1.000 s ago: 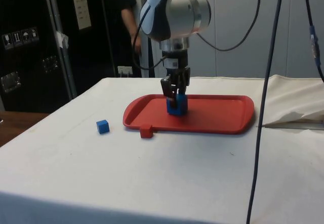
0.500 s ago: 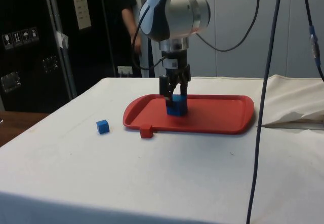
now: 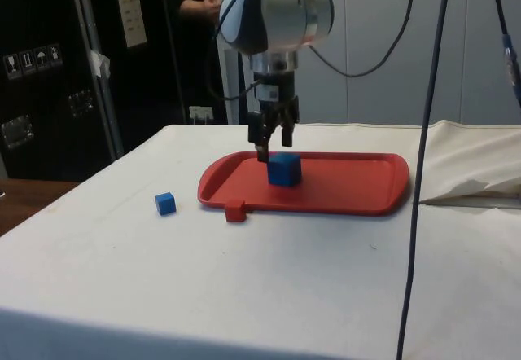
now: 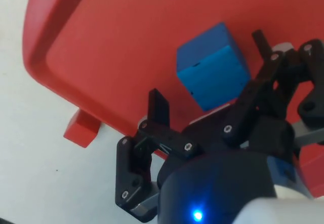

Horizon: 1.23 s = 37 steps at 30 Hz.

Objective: Pick up the largest block and place it onto the tray.

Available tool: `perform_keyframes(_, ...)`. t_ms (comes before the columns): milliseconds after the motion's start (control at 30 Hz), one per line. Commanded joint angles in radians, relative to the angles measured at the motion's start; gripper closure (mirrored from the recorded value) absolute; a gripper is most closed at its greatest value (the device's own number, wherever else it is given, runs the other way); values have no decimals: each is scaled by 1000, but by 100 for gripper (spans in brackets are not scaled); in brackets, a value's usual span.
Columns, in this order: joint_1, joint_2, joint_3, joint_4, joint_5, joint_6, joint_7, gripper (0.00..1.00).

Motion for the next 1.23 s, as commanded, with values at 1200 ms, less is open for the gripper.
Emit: perform_keyframes(1200,-54,-186,-10,73,-106,-39,20,0)
